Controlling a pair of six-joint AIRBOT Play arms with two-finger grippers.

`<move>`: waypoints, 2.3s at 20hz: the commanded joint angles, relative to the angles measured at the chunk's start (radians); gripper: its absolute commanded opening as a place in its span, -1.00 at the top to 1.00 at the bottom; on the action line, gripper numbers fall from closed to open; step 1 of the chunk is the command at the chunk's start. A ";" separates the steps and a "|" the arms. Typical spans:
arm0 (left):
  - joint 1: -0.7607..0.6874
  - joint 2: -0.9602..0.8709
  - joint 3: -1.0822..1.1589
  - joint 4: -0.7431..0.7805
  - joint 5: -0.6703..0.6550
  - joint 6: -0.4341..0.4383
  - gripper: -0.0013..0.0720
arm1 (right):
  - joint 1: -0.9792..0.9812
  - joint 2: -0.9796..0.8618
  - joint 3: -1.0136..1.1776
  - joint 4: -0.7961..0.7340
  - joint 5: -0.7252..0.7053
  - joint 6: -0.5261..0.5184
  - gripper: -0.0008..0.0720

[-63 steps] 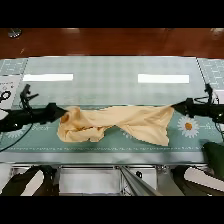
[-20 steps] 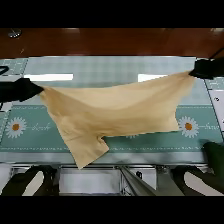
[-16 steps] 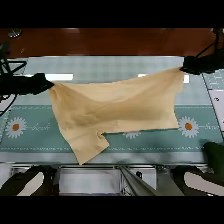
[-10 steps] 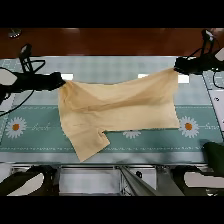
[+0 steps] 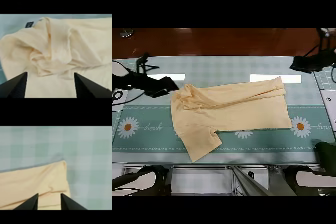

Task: Fold the shirts.

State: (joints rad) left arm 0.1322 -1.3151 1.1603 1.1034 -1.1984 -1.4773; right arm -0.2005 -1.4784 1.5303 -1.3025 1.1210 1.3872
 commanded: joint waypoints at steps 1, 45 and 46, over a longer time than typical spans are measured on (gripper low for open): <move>0.130 0.007 0.095 0.050 -0.309 -0.002 -0.86 | -0.070 0.079 0.066 -0.212 0.195 -0.006 -0.09; 0.067 0.007 -0.586 -0.281 0.148 0.254 0.91 | -0.401 0.252 -0.829 0.192 0.119 -0.203 -0.66; 0.067 0.007 -0.586 -0.282 0.148 0.254 0.91 | -0.364 0.252 -0.848 0.179 0.084 -0.197 -0.66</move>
State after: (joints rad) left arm 0.1997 -1.3094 0.5735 0.8291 -1.0435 -1.2263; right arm -0.6273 -1.2259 0.7448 -1.1515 1.2839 1.2137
